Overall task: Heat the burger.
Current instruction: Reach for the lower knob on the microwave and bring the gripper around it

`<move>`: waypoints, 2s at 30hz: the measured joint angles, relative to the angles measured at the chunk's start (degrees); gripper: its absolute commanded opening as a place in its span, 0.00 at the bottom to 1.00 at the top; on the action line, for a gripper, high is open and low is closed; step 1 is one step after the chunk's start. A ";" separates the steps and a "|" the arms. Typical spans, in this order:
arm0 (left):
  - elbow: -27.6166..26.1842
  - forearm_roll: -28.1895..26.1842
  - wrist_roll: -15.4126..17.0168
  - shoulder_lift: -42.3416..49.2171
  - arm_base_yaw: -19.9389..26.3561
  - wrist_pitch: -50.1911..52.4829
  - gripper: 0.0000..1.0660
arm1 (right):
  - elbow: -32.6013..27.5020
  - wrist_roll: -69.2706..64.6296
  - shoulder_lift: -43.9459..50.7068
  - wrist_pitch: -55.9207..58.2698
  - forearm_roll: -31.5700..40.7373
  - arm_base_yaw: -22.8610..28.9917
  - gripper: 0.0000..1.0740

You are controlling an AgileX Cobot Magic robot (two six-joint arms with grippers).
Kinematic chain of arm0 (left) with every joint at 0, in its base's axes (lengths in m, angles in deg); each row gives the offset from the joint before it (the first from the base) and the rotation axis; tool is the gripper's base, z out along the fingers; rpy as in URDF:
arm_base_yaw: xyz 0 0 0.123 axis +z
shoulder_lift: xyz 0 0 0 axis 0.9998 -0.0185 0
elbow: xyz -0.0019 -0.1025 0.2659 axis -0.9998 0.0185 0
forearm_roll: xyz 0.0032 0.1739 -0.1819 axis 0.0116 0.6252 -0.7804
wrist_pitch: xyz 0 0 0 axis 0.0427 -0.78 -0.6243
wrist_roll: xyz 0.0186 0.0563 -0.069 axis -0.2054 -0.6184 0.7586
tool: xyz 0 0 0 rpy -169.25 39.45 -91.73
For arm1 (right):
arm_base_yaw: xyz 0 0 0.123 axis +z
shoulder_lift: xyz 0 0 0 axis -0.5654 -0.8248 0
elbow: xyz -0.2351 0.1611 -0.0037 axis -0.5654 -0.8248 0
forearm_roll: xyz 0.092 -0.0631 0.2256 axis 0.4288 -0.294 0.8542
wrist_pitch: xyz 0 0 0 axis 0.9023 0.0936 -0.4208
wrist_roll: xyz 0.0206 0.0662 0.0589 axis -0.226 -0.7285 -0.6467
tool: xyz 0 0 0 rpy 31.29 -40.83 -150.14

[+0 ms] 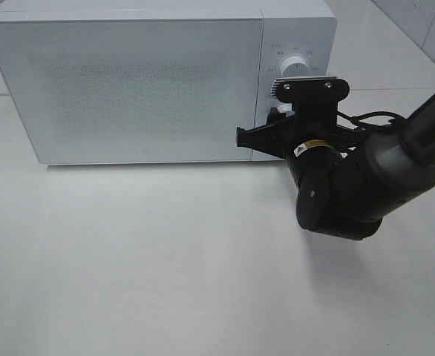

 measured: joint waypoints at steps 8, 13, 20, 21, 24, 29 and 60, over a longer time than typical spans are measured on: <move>0.00 0.00 0.00 0.00 0.00 0.00 0.94 | -0.46 -13.35 -0.17 -1.09 -1.83 -0.17 0.00; 0.00 0.00 0.00 0.00 0.00 0.00 0.94 | -0.74 -24.35 -0.23 -1.43 -2.98 -0.40 0.00; 0.00 0.00 0.00 0.00 0.00 0.00 0.94 | -1.38 -44.92 -0.46 -2.23 -5.04 -0.80 0.00; 0.00 0.00 0.00 0.00 0.00 0.00 0.94 | -1.43 -47.73 -0.46 -2.35 -5.21 -0.86 0.00; 0.00 0.00 0.00 0.00 0.00 0.00 0.94 | -1.55 -56.89 -0.52 -2.35 -5.61 -0.92 0.00; 0.00 0.00 0.00 0.00 0.00 0.00 0.94 | -1.66 -69.21 -0.80 -2.75 -5.79 -0.92 0.00; 0.00 0.00 0.00 0.00 0.00 0.00 0.94 | -1.72 -97.86 -0.80 -2.69 -5.84 -0.92 0.02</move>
